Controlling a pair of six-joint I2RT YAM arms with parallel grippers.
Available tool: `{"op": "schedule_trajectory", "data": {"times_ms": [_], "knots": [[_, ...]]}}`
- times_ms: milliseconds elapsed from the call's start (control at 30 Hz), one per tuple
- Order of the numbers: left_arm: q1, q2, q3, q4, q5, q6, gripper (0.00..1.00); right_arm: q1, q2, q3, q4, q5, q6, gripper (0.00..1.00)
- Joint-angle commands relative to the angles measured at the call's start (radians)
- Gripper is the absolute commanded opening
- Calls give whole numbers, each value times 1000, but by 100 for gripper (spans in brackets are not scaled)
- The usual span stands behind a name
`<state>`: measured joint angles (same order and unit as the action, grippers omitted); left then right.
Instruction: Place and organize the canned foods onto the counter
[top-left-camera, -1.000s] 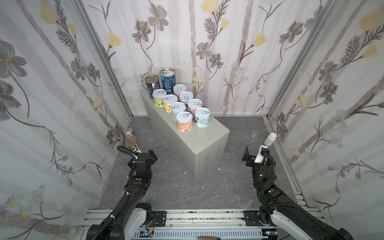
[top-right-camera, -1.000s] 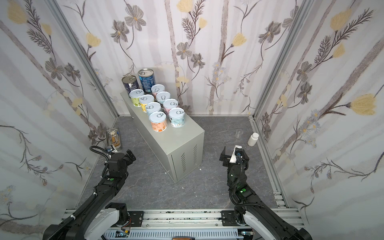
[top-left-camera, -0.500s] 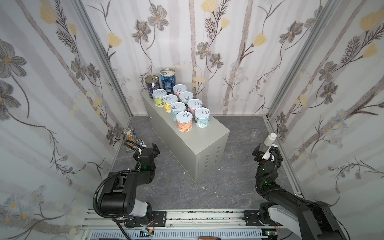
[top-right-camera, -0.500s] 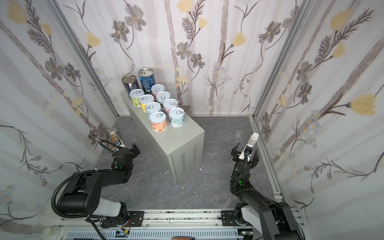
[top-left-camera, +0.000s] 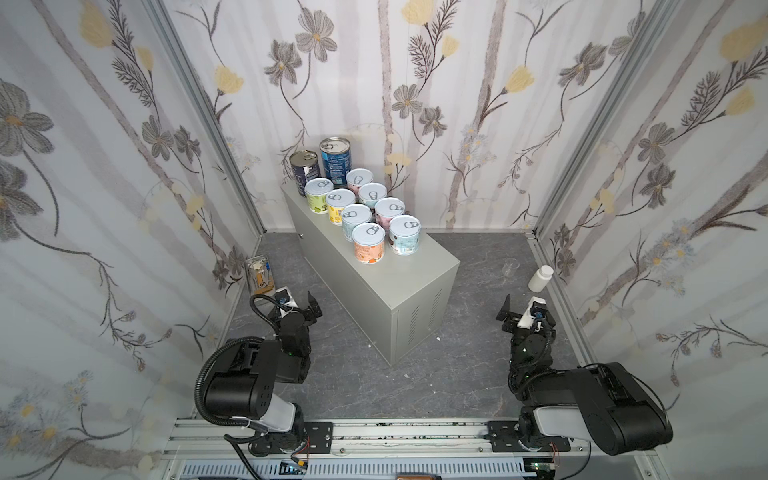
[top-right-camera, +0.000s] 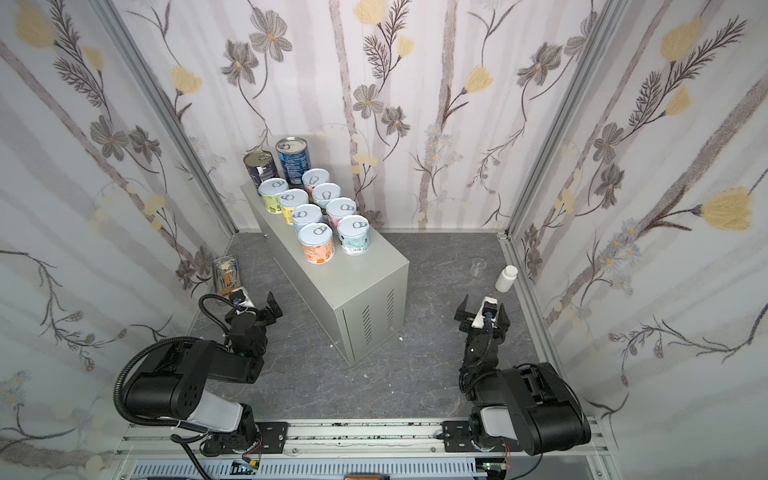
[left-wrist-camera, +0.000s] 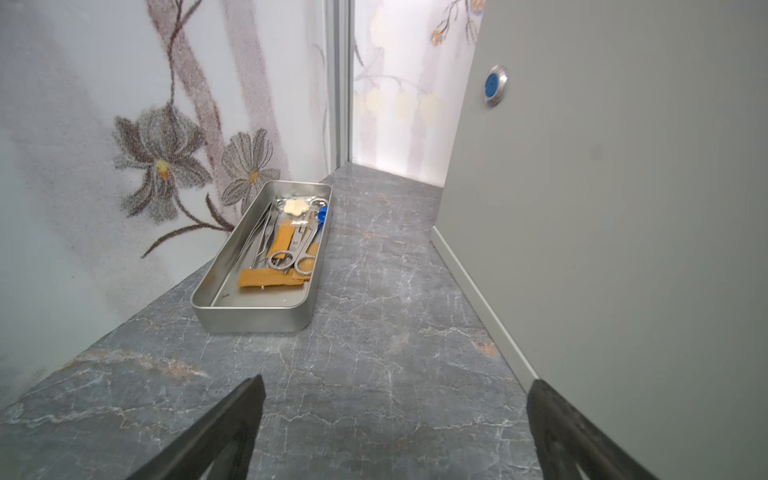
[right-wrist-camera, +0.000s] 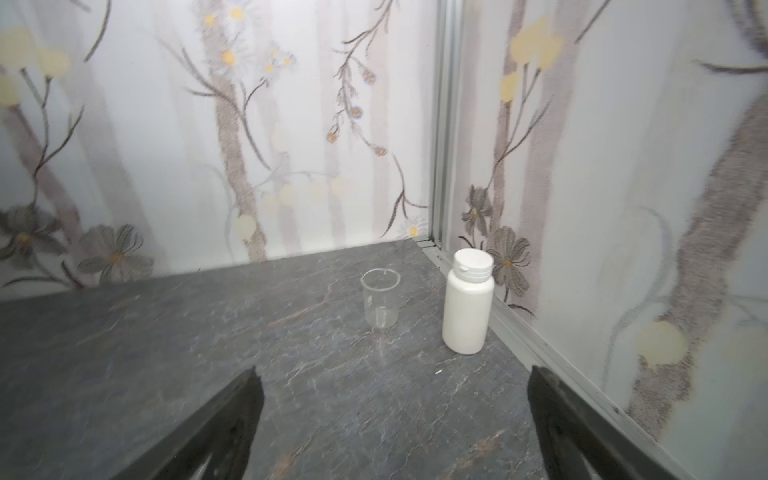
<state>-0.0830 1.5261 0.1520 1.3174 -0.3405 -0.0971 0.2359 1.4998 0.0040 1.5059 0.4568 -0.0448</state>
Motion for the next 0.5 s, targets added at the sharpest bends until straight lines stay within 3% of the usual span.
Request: {"op": "schedule_trajectory", "data": {"times_ms": [0, 33, 100, 233, 300, 367, 400, 467], "knots": [[-29, 83, -85, 387, 36, 74, 100, 15, 12, -80, 338, -34, -84, 100], [-46, 129, -114, 497, 34, 104, 100, 7, 18, -78, 338, -50, -77, 100], [-65, 116, -96, 449, 26, 127, 100, -44, 47, -69, 337, -147, -51, 100], [-65, 96, -11, 266, -33, 112, 100, -61, 70, -15, 295, -126, -36, 100], [-8, 70, 68, 75, 54, 59, 100, -78, 43, 29, 188, -131, -12, 100], [35, 62, 83, 35, 130, 29, 100, -121, 11, 150, -98, -143, 45, 100], [35, 62, 84, 34, 130, 29, 100, -156, 6, 198, -202, -193, 79, 100], [34, 62, 82, 37, 129, 29, 100, -224, -2, 206, -237, -319, 114, 100]]}}
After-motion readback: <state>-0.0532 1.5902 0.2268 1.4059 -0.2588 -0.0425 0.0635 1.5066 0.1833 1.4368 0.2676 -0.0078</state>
